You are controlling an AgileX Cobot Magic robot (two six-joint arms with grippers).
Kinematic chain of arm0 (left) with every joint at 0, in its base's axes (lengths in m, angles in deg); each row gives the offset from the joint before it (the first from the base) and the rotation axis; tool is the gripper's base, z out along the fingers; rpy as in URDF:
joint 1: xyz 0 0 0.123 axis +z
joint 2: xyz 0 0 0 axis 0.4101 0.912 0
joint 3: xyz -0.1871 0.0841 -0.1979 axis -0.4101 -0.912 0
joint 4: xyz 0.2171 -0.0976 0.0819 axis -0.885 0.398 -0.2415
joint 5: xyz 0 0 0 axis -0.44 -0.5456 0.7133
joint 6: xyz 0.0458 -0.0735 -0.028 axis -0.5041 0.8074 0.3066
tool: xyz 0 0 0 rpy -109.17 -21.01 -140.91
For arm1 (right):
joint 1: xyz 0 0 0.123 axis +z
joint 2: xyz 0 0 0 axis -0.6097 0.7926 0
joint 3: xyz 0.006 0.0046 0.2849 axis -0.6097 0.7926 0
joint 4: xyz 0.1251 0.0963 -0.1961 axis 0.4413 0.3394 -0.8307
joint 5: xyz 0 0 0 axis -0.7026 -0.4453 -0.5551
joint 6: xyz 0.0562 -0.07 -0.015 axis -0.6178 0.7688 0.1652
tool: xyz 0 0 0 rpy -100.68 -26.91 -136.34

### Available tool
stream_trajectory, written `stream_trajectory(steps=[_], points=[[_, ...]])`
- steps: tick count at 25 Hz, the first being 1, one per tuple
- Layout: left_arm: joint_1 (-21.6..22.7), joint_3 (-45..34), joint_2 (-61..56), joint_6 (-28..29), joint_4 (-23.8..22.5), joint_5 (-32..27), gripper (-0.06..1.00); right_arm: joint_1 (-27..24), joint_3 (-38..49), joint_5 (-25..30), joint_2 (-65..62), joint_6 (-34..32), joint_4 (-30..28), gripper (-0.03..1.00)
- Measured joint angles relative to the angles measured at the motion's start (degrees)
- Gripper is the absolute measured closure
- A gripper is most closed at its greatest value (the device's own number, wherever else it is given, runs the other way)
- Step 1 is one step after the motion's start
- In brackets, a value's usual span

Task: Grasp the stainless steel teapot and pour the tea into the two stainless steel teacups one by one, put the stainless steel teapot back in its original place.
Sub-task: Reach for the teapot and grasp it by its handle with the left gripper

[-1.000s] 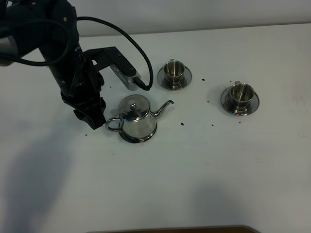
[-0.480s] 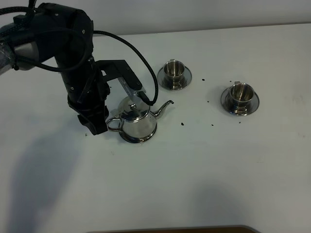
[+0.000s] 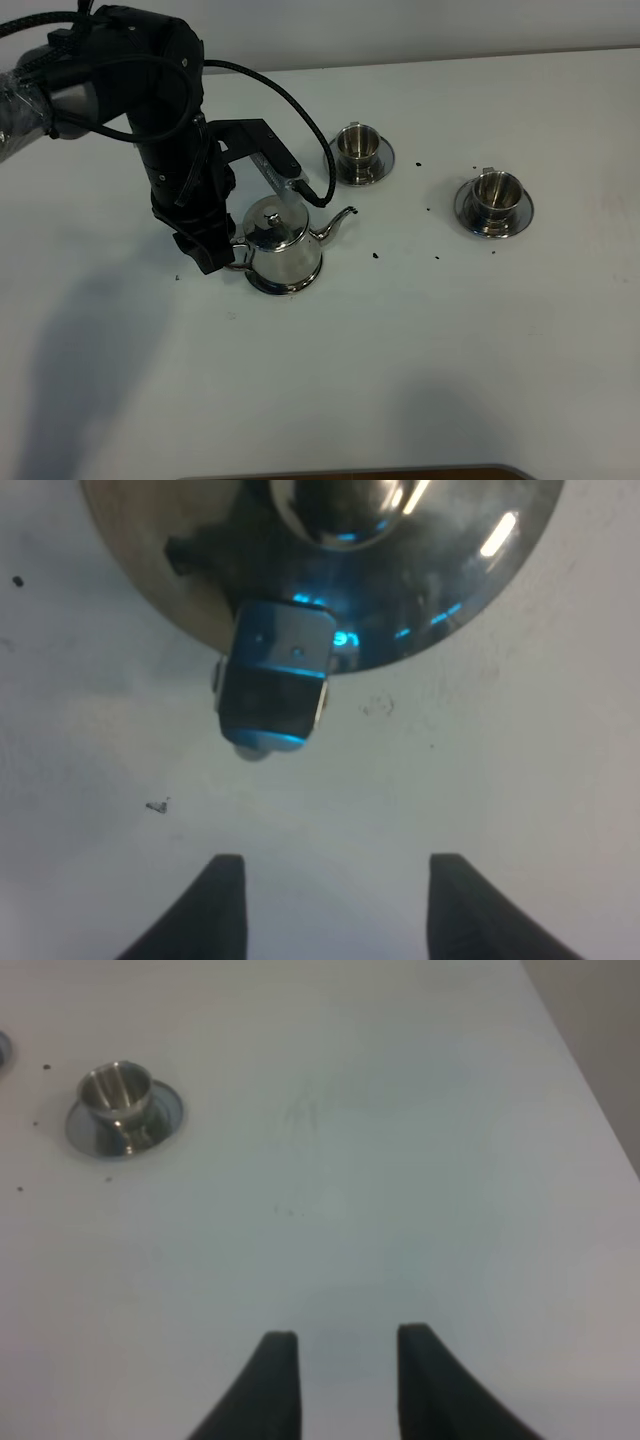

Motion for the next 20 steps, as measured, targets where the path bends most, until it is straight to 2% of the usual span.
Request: stream_trajectory(steps=[6,20], points=[[0.0,0.0,0.0,-0.4,0.1,2.5,0.42,0.0,0.0,0.0,0.0,0.0,0.0,0.72],[-0.2,0.0,3.1,-1.0,0.3,7.7,0.42,0.0,0.0,0.0,0.0,0.0,0.0,0.72]])
